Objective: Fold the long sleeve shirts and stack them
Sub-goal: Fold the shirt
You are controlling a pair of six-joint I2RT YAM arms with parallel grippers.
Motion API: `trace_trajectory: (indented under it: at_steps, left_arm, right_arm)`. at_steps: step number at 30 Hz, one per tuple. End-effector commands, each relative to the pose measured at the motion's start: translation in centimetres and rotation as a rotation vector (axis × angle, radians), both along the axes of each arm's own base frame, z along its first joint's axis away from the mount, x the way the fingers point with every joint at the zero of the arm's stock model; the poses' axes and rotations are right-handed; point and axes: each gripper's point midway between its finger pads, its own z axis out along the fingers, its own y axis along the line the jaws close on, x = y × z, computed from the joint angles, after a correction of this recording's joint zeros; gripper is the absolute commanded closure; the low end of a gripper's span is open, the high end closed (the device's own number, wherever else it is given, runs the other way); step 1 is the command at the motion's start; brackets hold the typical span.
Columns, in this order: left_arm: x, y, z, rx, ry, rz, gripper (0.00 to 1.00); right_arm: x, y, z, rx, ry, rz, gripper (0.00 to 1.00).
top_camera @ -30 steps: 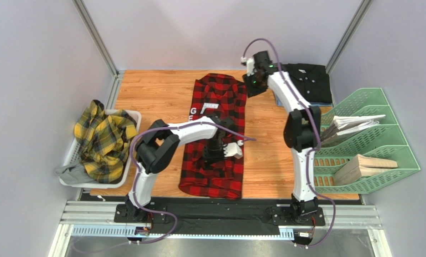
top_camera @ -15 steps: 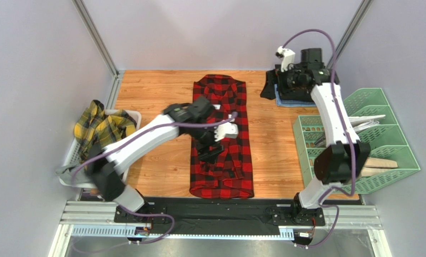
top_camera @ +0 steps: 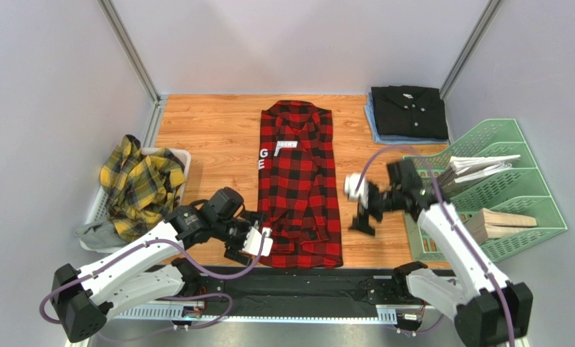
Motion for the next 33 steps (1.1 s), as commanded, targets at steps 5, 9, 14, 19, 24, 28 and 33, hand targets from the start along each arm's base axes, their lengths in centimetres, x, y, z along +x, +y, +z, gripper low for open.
trace_trajectory:
  at_steps: [5, 9, 14, 19, 24, 28, 33]
  left_arm:
    - [-1.5, -2.4, -3.9, 0.067, -0.038, -0.19, 0.05]
    - [-1.9, -1.9, -6.7, 0.125, -0.069, -0.213, 0.04]
    - [-1.5, -2.3, -8.0, 0.132, -0.117, -0.198, 0.02]
    - [-0.4, -2.7, -8.7, 0.129, -0.164, -0.177, 0.02]
    - [0.4, -3.1, -9.5, 0.145, -0.181, -0.153, 0.02]
    - [0.2, -3.1, -9.4, 0.151, -0.166, -0.171, 0.02]
    - [-0.8, -3.1, -8.6, 0.156, -0.091, -0.195, 0.09]
  right_arm:
    - [-8.7, 1.4, -8.1, -0.149, -0.283, 0.462, 0.0]
    - [-9.3, 2.3, -10.4, -0.188, -0.303, 0.525, 0.0]
    - [-8.0, 2.4, -13.6, -0.28, -0.305, 0.516, 0.0]
    - [-5.9, 3.8, -14.1, -0.288, -0.33, 0.484, 0.0]
    - [-4.9, 4.5, -14.0, -0.28, -0.357, 0.463, 0.0]
    - [-5.1, 5.2, -13.2, -0.256, -0.342, 0.467, 0.0]
    - [-5.7, 5.9, -13.0, -0.235, -0.311, 0.494, 0.0]
